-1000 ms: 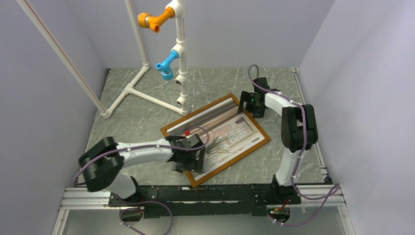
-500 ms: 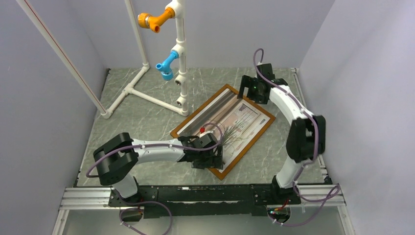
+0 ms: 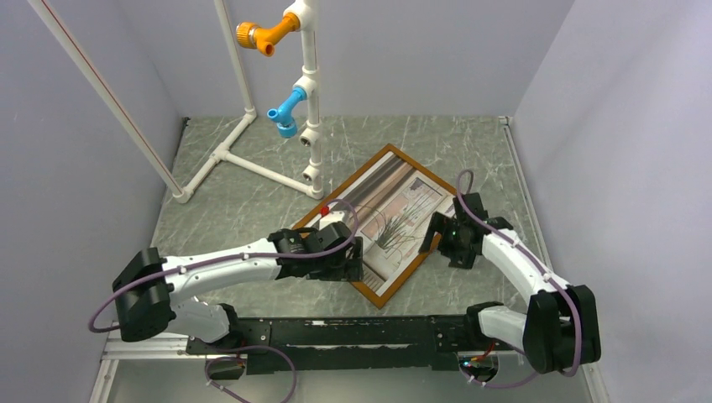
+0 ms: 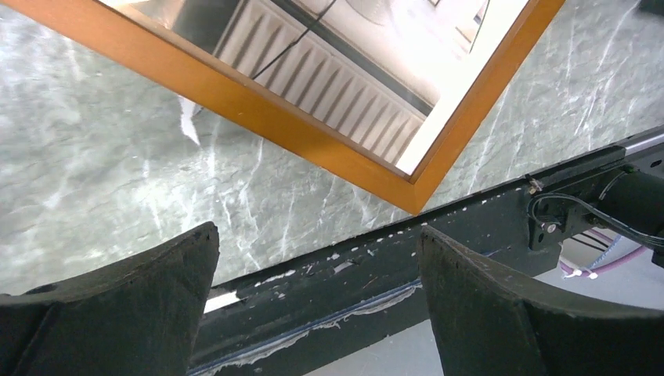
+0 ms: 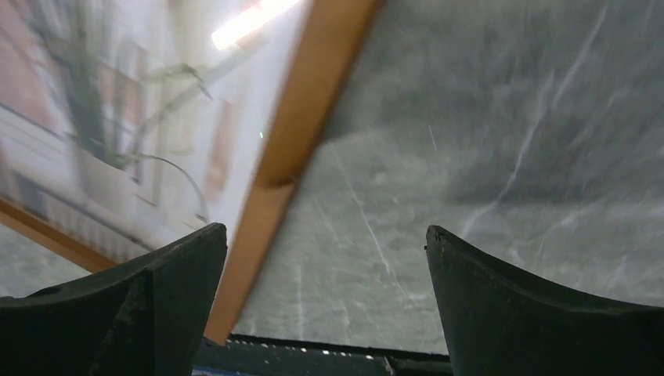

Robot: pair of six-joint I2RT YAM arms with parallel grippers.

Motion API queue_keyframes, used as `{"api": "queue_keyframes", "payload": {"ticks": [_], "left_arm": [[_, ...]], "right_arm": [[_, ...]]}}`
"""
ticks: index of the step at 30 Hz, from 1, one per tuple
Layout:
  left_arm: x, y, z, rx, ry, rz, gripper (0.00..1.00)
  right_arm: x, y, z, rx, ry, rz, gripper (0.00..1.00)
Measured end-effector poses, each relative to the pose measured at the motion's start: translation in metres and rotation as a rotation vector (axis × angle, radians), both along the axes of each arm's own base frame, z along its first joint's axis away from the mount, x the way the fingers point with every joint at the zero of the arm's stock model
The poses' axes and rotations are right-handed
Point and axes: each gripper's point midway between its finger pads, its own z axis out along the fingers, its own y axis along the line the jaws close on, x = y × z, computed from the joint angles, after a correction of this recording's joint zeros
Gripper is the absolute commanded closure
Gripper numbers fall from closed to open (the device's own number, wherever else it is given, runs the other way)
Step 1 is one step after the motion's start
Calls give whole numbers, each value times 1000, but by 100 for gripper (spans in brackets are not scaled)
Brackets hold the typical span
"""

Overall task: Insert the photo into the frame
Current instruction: Adjust the photo frame at the center of the board.

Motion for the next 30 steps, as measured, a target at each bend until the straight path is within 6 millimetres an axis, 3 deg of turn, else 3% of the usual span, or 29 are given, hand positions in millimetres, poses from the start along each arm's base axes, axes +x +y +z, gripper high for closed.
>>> {"api": "queue_keyframes", "payload": {"ticks": [5,9,15,20,25,30], "left_arm": [[7,7,29,16,-54,1,1],[7,14,36,25,-70,7,1],[4,24,31,65,-56,11,1],[6,35,27,104,-43,22,1],[16,52,15,136,-22,56,1],[30,92,-9,161,45,132,0]], "right_arm": [[-33,4,-27,22,94,-28,18],[-26,14,-30,37,83,-23,25],[-9,26,-33,45,85,-15,35],[7,33,-37,38,78,-5,70],[9,30,-39,18,105,-30,100],[24,20,-35,-68,85,-2,100]]}}
